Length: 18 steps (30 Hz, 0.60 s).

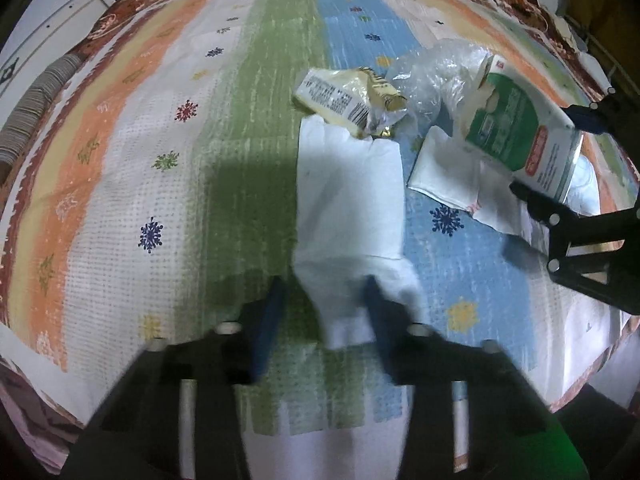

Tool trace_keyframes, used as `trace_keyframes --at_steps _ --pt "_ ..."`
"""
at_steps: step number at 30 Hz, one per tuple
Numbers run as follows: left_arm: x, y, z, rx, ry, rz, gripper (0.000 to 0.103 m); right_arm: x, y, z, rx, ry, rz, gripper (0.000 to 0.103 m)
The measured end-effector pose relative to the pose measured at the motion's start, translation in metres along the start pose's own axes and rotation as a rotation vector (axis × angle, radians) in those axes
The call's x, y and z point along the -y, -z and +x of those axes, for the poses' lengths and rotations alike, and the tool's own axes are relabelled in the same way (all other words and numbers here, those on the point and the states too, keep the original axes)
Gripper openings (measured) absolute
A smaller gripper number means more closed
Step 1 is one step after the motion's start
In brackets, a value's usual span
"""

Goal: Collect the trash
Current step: 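Grasp the green-white eye-drops box with the right gripper while the left grasps the white tissue, then lift both held items and carry them back over the dark bin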

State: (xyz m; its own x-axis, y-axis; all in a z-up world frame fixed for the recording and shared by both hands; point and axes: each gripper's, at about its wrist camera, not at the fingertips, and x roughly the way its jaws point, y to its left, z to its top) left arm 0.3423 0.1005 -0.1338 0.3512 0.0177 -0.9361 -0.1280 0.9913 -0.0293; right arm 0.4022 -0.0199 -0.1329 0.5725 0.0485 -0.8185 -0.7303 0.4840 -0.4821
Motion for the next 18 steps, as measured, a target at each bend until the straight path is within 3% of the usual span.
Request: trace_keyframes --at_steps 2,6,18 --pt "-0.003 0.000 -0.002 -0.012 0.026 -0.015 0.012 0.002 0.002 -0.003 -0.002 -0.005 0.016 0.070" --pt "-0.005 -0.001 -0.008 -0.016 0.033 -0.022 0.005 0.003 0.007 -0.010 -0.008 -0.007 0.029 0.070" --pt "-0.014 -0.010 -0.052 0.055 0.089 -0.069 0.004 0.034 0.024 -0.044 -0.001 -0.089 0.254 0.069"
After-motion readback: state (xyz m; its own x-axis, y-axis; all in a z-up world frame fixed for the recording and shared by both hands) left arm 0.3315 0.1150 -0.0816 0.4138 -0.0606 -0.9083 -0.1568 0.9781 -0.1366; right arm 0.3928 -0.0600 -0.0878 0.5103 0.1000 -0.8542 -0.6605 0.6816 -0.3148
